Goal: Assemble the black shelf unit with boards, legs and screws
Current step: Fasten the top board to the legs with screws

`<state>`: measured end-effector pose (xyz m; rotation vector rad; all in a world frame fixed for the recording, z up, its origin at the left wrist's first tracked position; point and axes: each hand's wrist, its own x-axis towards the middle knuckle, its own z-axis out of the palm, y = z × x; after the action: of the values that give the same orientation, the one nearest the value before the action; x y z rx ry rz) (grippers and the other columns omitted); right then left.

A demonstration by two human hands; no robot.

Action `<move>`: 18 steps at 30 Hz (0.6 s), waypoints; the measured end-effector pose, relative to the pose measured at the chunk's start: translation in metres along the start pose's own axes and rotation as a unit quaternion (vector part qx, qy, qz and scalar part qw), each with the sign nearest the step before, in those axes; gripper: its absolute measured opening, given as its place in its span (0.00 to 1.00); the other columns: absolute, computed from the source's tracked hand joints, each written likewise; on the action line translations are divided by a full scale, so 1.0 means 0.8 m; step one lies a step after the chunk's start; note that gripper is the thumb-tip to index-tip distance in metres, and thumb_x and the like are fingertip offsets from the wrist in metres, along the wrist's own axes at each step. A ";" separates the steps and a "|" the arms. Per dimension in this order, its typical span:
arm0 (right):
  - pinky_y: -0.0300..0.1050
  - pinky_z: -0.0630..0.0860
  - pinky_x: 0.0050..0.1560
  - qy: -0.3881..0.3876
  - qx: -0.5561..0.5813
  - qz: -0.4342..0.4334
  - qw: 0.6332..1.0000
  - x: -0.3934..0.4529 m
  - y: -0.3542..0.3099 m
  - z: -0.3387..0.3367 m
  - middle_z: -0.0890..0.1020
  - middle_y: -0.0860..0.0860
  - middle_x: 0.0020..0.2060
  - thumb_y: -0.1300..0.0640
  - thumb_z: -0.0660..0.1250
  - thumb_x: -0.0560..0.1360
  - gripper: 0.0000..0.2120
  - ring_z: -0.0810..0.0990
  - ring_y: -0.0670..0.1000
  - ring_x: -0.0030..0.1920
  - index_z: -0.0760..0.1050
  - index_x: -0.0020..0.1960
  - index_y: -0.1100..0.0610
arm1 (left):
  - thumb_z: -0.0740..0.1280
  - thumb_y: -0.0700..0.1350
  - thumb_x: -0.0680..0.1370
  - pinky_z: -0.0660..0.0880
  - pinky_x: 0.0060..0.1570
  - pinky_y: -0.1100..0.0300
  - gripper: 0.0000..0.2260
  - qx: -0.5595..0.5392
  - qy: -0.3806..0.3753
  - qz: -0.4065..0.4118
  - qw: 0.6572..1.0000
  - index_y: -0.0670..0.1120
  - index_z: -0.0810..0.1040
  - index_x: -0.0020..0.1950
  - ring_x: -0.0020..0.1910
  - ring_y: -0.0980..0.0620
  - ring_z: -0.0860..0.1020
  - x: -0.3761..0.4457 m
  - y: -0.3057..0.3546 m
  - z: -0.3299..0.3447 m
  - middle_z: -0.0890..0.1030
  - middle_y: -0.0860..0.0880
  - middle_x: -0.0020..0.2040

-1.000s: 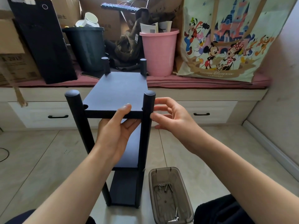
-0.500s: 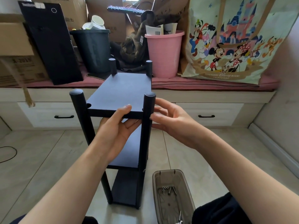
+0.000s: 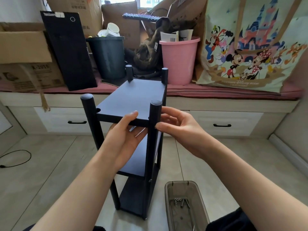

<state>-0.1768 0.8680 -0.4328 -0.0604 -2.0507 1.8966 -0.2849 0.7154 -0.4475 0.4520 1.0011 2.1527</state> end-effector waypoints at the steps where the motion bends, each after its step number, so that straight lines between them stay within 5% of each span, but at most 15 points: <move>1: 0.38 0.76 0.58 -0.003 0.005 -0.001 1.000 0.001 -0.001 0.002 0.84 0.55 0.54 0.62 0.72 0.74 0.20 0.83 0.51 0.58 0.77 0.65 0.53 | 0.71 0.45 0.74 0.81 0.58 0.50 0.09 0.006 0.014 0.002 1.000 0.41 0.79 0.51 0.63 0.39 0.80 -0.001 0.001 0.000 0.81 0.36 0.61; 5: 0.36 0.76 0.55 0.000 0.019 0.001 1.000 0.002 -0.005 0.008 0.84 0.57 0.53 0.64 0.72 0.73 0.18 0.83 0.52 0.56 0.80 0.61 0.52 | 0.70 0.57 0.75 0.83 0.49 0.51 0.23 0.191 0.107 -0.010 0.976 0.40 0.81 0.59 0.50 0.43 0.86 -0.011 0.014 0.000 0.87 0.42 0.51; 7: 0.35 0.76 0.54 0.000 0.025 0.002 1.000 0.001 -0.007 0.010 0.84 0.58 0.53 0.63 0.73 0.72 0.17 0.84 0.52 0.55 0.82 0.58 0.49 | 0.64 0.63 0.78 0.81 0.47 0.51 0.26 0.349 0.152 0.002 0.925 0.40 0.84 0.51 0.40 0.48 0.87 -0.018 0.023 -0.002 0.87 0.44 0.40; 10: 0.34 0.77 0.53 -0.005 0.025 0.007 1.000 0.002 -0.009 0.011 0.85 0.56 0.52 0.62 0.75 0.71 0.17 0.84 0.51 0.55 0.83 0.55 0.45 | 0.60 0.65 0.81 0.77 0.41 0.56 0.30 0.566 0.218 0.162 0.779 0.44 0.81 0.31 0.30 0.56 0.81 -0.030 0.029 -0.011 0.82 0.52 0.27; 12: 0.33 0.77 0.53 -0.006 0.024 0.010 1.000 0.004 -0.009 0.012 0.85 0.55 0.51 0.60 0.76 0.69 0.18 0.84 0.50 0.54 0.83 0.54 0.43 | 0.59 0.63 0.81 0.73 0.33 0.56 0.30 0.618 0.248 0.297 0.685 0.45 0.76 0.28 0.26 0.52 0.77 -0.036 0.031 -0.015 0.77 0.51 0.23; 14: 0.34 0.77 0.53 -0.006 0.025 0.012 1.000 0.006 -0.009 0.012 0.86 0.53 0.51 0.57 0.77 0.67 0.19 0.84 0.50 0.54 0.83 0.55 0.42 | 0.62 0.59 0.80 0.71 0.34 0.55 0.23 0.615 0.216 0.404 0.642 0.44 0.76 0.32 0.30 0.50 0.75 -0.036 0.034 -0.014 0.75 0.52 0.27; 16: 0.34 0.77 0.53 -0.010 0.028 0.013 0.999 0.007 -0.008 0.011 0.86 0.53 0.50 0.56 0.77 0.66 0.19 0.84 0.51 0.54 0.83 0.55 0.43 | 0.68 0.54 0.78 0.74 0.47 0.57 0.14 0.628 0.129 0.473 0.604 0.44 0.82 0.43 0.43 0.50 0.77 -0.030 0.033 -0.012 0.80 0.52 0.38; 18: 0.35 0.77 0.53 -0.014 0.035 0.015 0.999 0.008 -0.008 0.010 0.86 0.53 0.50 0.57 0.77 0.67 0.19 0.85 0.52 0.54 0.83 0.56 0.44 | 0.71 0.57 0.75 0.73 0.63 0.52 0.20 0.666 0.065 0.471 0.575 0.43 0.83 0.58 0.59 0.48 0.76 -0.025 0.027 -0.009 0.82 0.48 0.52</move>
<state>-0.1834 0.8610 -0.4255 -0.0482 -2.0090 1.9973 -0.2850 0.6870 -0.4359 1.8772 2.9030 1.6119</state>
